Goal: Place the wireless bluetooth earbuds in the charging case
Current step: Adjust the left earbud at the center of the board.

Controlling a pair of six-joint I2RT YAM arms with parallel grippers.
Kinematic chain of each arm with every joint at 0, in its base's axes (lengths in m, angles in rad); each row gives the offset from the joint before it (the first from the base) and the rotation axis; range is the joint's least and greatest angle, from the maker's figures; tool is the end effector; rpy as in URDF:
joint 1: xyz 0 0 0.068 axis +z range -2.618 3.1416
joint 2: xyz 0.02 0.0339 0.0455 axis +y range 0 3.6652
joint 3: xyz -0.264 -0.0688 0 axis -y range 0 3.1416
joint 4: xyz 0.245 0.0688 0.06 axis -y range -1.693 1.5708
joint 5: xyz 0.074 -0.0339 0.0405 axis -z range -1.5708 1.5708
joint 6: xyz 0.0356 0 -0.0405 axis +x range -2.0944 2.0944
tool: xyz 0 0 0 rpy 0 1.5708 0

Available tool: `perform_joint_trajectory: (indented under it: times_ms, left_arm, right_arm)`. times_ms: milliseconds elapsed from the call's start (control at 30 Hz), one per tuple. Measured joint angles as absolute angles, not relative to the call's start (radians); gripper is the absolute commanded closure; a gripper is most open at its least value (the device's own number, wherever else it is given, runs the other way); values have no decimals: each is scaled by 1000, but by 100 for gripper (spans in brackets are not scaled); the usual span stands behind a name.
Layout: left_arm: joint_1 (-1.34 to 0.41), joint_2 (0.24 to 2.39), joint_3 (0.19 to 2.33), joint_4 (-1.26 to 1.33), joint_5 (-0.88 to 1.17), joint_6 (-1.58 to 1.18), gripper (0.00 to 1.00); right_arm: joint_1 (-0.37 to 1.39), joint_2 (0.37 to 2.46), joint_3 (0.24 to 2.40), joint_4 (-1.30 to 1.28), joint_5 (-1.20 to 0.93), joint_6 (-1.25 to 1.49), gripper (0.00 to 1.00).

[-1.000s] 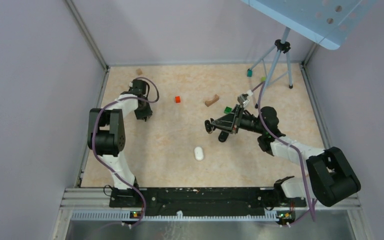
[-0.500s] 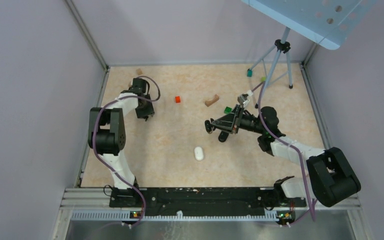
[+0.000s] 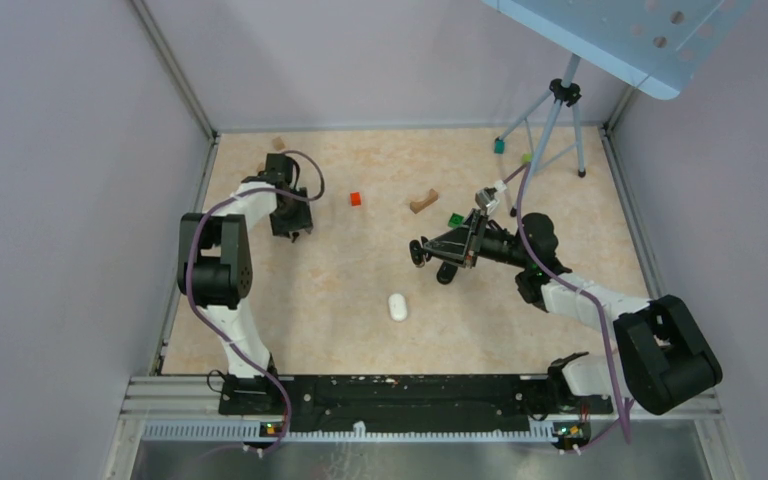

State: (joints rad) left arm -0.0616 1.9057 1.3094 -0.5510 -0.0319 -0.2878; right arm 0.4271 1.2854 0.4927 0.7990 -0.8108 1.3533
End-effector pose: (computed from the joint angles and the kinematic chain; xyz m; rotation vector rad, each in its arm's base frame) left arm 0.3876 -0.0228 0.1750 -0.3161 2.7001 -0.0589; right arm 0.2250 0.1307 0.2351 0.1096 1.9755 1.9112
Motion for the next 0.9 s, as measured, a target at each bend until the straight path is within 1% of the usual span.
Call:
perform_joint_trajectory:
  times_ms: [233, 367, 500, 700, 900]
  left_arm:
    - [-64, 1908, 1311, -552, 11, -143, 44]
    - [-65, 1933, 1338, -568, 48, -107, 44]
    - [-67, 1940, 1356, -597, 77, -132, 43]
    - [-77, 1937, 1353, -625, 78, -242, 38]
    - [-81, 1915, 1323, -639, 94, -315, 38]
  right_arm:
    - [427, 1287, 493, 799, -815, 1357, 100]
    - [428, 1288, 494, 798, -817, 1357, 100]
    - [428, 1283, 494, 774, -817, 1352, 100]
    - [428, 1275, 494, 746, -815, 1345, 100]
    - [428, 1267, 494, 738, -814, 1342, 100]
